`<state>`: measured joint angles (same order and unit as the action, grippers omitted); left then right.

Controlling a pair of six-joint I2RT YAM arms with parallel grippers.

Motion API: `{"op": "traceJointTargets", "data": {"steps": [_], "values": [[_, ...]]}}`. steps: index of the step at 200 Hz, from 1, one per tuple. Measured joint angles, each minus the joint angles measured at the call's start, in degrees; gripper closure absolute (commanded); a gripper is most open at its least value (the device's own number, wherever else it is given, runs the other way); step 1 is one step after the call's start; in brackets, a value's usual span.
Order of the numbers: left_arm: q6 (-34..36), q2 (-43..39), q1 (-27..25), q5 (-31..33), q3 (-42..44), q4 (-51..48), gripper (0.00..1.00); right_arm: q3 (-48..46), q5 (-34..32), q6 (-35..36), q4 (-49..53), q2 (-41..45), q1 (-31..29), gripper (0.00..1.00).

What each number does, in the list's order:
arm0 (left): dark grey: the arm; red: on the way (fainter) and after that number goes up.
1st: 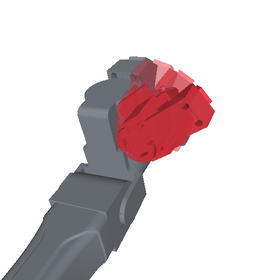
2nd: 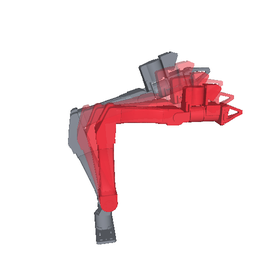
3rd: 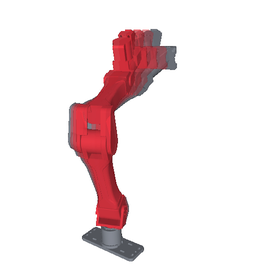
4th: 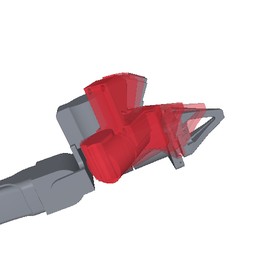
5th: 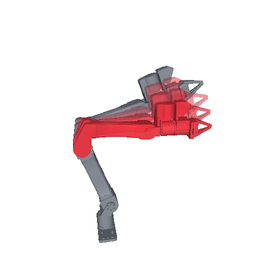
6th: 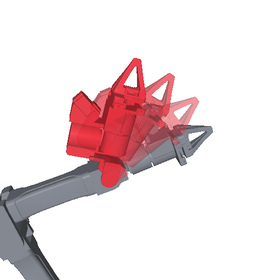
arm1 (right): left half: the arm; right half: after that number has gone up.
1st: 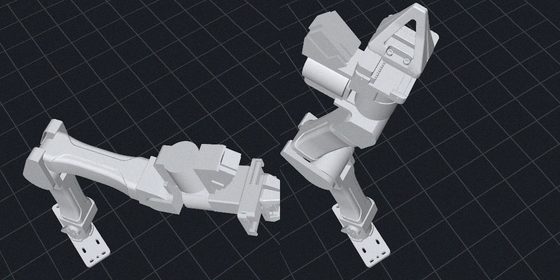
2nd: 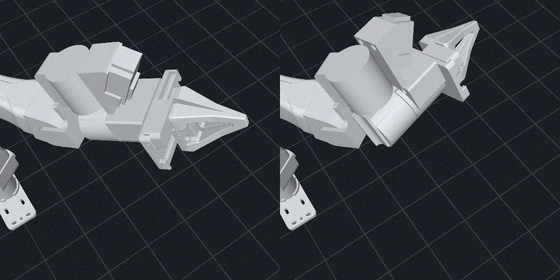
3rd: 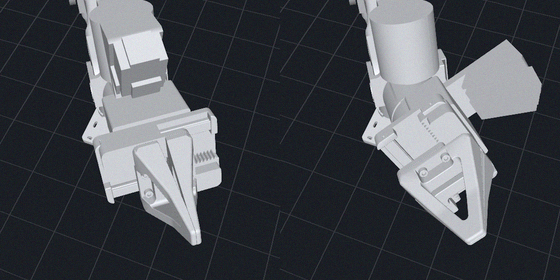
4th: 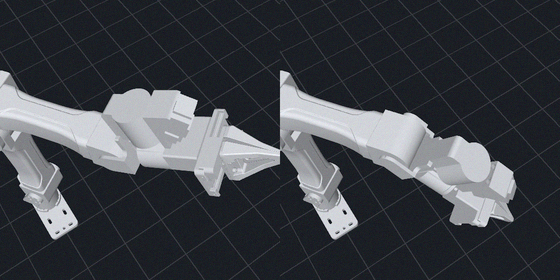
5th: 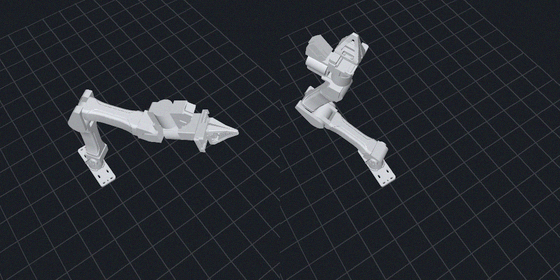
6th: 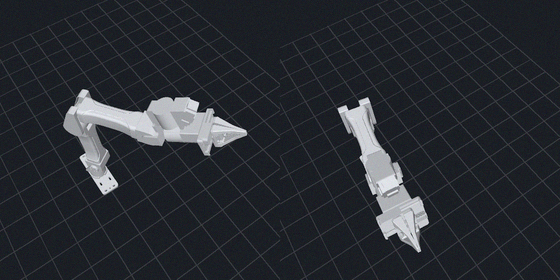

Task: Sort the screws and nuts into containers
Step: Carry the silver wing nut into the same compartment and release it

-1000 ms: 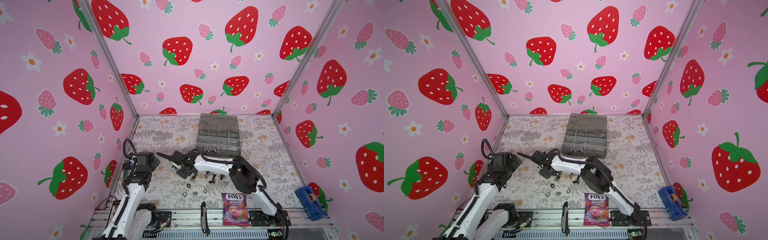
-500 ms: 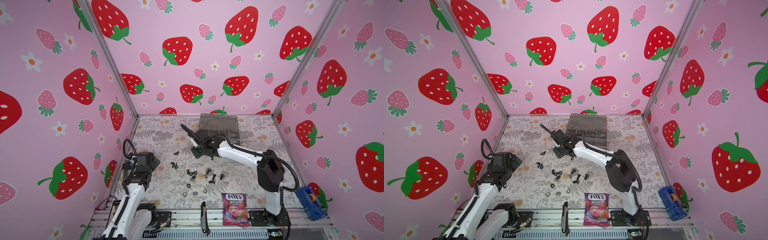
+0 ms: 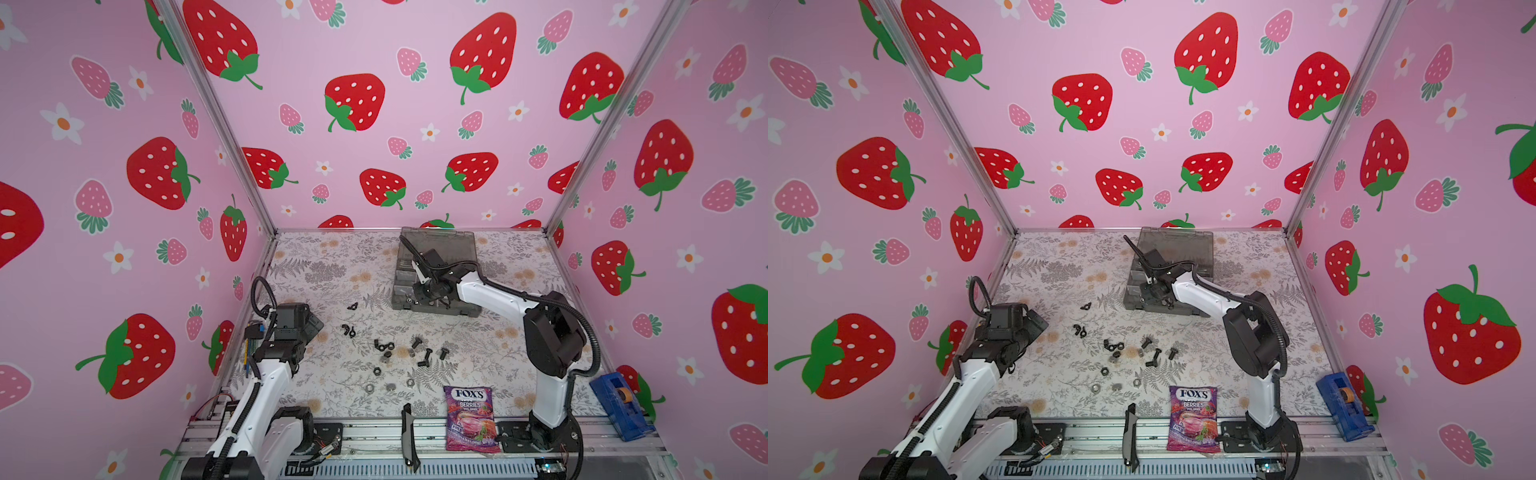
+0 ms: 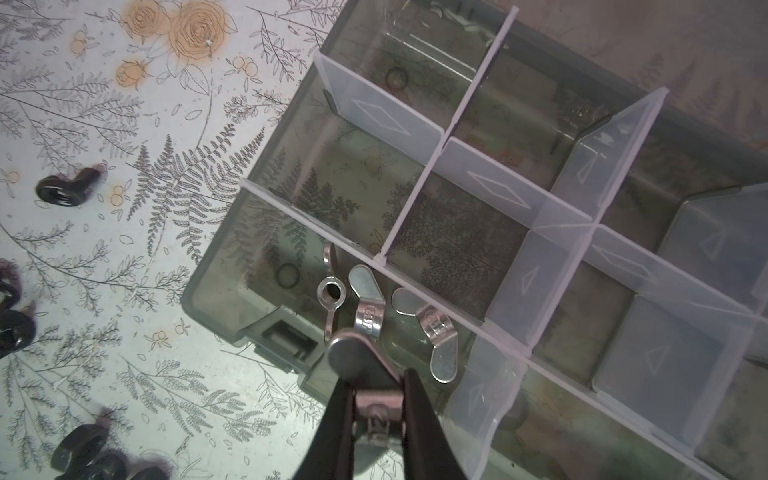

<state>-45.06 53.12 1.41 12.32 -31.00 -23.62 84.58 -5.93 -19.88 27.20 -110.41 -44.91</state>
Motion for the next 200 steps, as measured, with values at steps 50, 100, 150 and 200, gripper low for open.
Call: {"op": "traceJointTargets", "data": {"steps": [50, 100, 150, 200], "values": [[0.00, 0.22, 0.00, -1.01, -0.02, 0.76, 0.01, -0.13, -0.90, 0.00, -0.04, 0.00, 0.72, 1.00], [0.00, 0.22, 0.00, -1.01, -0.02, 0.76, 0.01, -0.13, -1.90, 0.00, -0.07, 0.00, 1.22, 0.93], [0.00, 0.15, 0.00, -1.03, -0.02, 0.76, 0.01, -0.22, -2.19, 0.02, -0.07, -0.20, 1.22, 0.87], [0.20, 0.02, 0.00, -1.14, -0.02, 0.74, 0.01, -1.05, -2.27, -0.02, -0.22, -0.33, 1.22, 0.81]]}}
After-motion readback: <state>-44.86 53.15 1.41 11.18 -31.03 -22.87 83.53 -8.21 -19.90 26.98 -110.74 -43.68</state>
